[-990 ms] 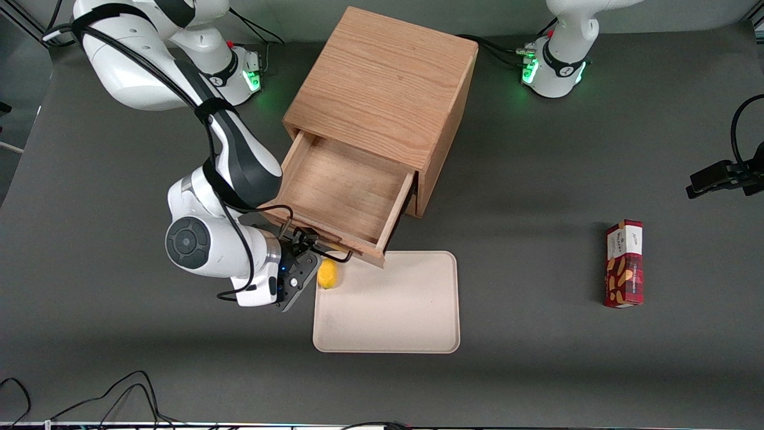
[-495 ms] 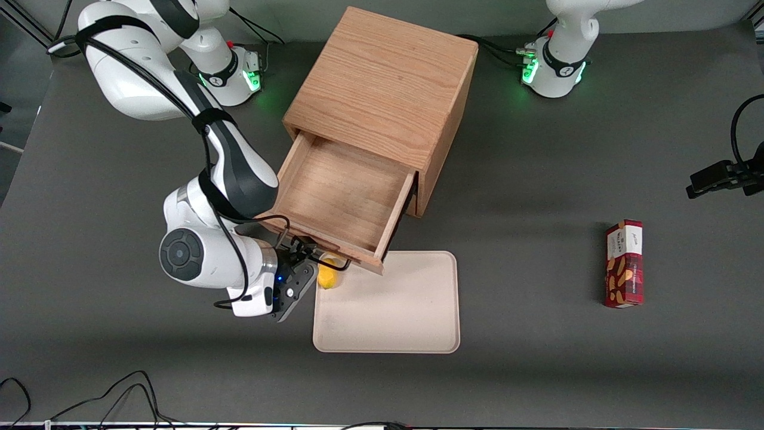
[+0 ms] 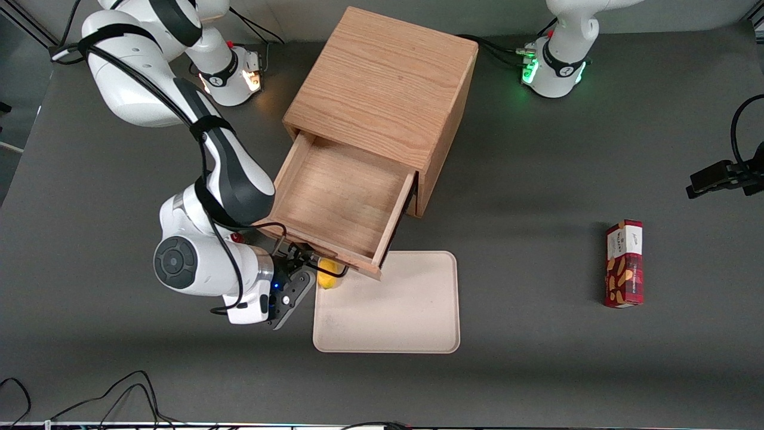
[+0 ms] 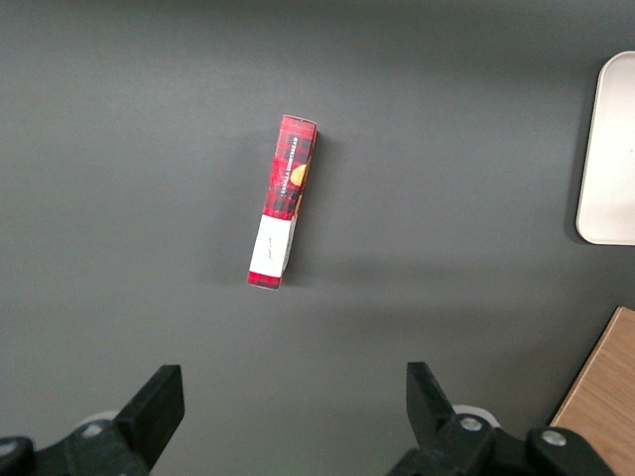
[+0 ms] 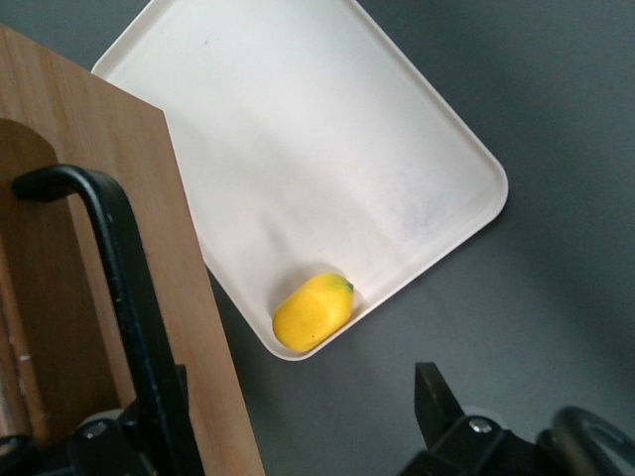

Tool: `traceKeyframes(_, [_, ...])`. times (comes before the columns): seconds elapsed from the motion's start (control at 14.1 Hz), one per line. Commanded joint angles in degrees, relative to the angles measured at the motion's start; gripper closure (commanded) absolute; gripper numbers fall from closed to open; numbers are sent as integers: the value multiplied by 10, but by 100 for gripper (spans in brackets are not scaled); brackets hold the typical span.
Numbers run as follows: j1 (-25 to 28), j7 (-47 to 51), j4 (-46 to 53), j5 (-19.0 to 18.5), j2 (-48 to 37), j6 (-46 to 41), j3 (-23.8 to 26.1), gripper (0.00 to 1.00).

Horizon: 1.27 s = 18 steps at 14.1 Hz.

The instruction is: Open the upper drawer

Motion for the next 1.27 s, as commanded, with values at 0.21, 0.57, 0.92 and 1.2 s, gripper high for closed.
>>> traceKeyframes(0.21, [13, -4, 37, -25, 49, 26, -11, 0])
traceKeyframes(0.57, [14, 5, 38, -23, 41, 12, -9, 0])
traceKeyframes(0.92, [19, 12, 62, -21, 39, -26, -4, 0])
traceKeyframes(1.2, [22, 14, 65, -20, 31, -44, -4, 0])
